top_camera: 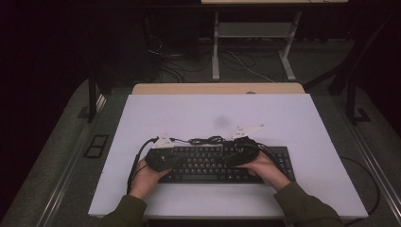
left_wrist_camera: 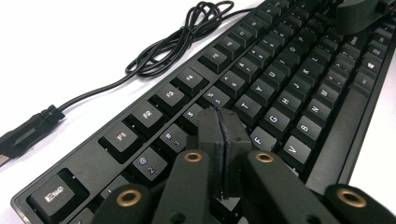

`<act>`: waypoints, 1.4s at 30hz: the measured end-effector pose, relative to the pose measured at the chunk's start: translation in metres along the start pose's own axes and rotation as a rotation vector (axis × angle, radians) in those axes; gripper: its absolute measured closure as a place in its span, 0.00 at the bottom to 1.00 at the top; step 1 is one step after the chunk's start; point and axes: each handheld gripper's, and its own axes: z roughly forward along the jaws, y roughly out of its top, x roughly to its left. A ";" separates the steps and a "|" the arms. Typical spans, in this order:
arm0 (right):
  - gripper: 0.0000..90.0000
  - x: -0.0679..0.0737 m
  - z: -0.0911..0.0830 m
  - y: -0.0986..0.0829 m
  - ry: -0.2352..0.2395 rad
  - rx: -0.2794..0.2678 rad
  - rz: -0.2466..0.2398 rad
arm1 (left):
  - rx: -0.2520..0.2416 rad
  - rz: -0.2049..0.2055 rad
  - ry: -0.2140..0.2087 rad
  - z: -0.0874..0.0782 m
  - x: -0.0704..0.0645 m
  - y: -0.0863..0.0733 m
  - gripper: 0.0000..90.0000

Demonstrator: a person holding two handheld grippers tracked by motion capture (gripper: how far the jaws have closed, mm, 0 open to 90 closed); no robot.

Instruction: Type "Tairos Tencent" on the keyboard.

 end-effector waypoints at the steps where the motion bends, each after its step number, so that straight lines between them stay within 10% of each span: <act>1: 0.30 0.000 0.000 0.000 -0.001 -0.001 0.003 | 0.000 0.000 0.001 -0.001 0.000 0.000 0.97; 8: 0.36 0.002 -0.001 0.001 0.003 -0.010 0.020 | -0.025 -0.020 -0.001 -0.005 -0.002 -0.001 0.83; 29: 0.97 0.017 0.005 0.002 0.083 -0.005 -0.004 | -0.079 -0.076 -0.008 -0.013 -0.006 -0.002 0.36; 42: 0.99 0.031 0.021 -0.001 0.136 0.059 -0.047 | -0.079 -0.075 -0.003 -0.011 -0.007 -0.003 0.28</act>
